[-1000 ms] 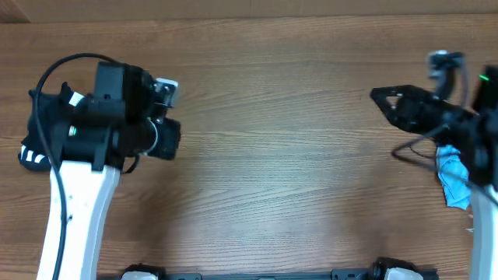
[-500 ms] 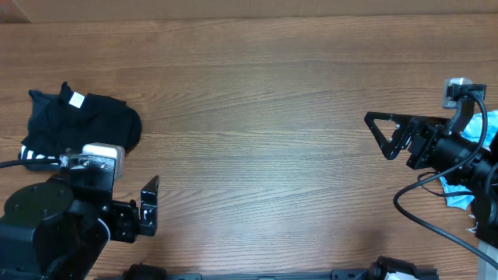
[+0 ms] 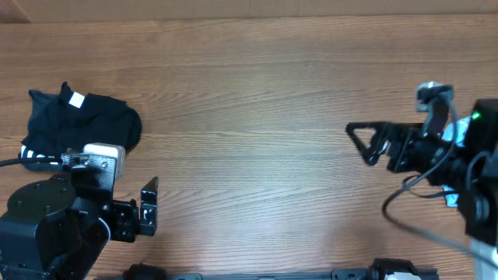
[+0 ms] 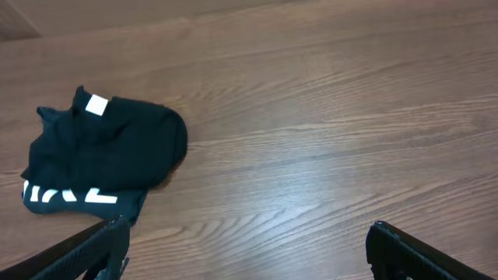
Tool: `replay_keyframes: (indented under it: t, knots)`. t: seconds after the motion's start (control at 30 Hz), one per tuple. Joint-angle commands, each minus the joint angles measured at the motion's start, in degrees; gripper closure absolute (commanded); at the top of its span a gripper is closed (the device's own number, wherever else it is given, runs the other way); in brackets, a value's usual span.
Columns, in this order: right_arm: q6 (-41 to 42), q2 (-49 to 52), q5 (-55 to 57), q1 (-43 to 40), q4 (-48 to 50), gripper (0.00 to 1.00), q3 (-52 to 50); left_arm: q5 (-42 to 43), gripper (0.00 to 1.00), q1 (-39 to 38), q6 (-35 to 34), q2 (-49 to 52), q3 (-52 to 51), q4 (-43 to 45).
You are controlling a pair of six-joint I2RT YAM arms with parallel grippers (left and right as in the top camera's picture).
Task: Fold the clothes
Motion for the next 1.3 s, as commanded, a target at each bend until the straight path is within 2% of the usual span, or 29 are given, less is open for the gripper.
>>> replay_keyframes:
  t: [0.0,0.13,0.23,0.47,0.57,0.67,1.27]
  knots:
    - [-0.7,-8.7,18.0,8.4,6.8,0.0,-2.8,-0.7,0.0,-0.1,-0.8,0.1,0.3,0.1]
    - [-0.8,-20.6,22.7,10.0,12.1,0.0,-13.7,-0.7,0.0,-0.1,-0.8,0.1,0.3,0.1]
    - [-0.8,-31.5,28.4,10.0,18.0,0.0,-30.4,-0.7,0.0,-0.1,-0.8,0.1,0.3,0.1]
    - [0.1,-48.1,26.4,10.0,28.8,0.0,-60.1,-0.7,0.0,-0.1,-0.8,0.1,0.3,0.1]
    - [0.1,-53.2,25.1,10.0,33.4,0.0,-66.9,-0.7,0.0,-0.1,-0.8,0.1,0.3,0.1]
    - [0.3,-56.7,23.0,10.0,35.2,0.0,-71.2,-0.7,0.0,-0.1,-0.8,0.1,0.3,0.1]
    - [0.3,-57.1,21.9,10.1,35.8,0.0,-71.4,-0.7,0.0,-0.1,-0.8,0.1,0.3,0.1]
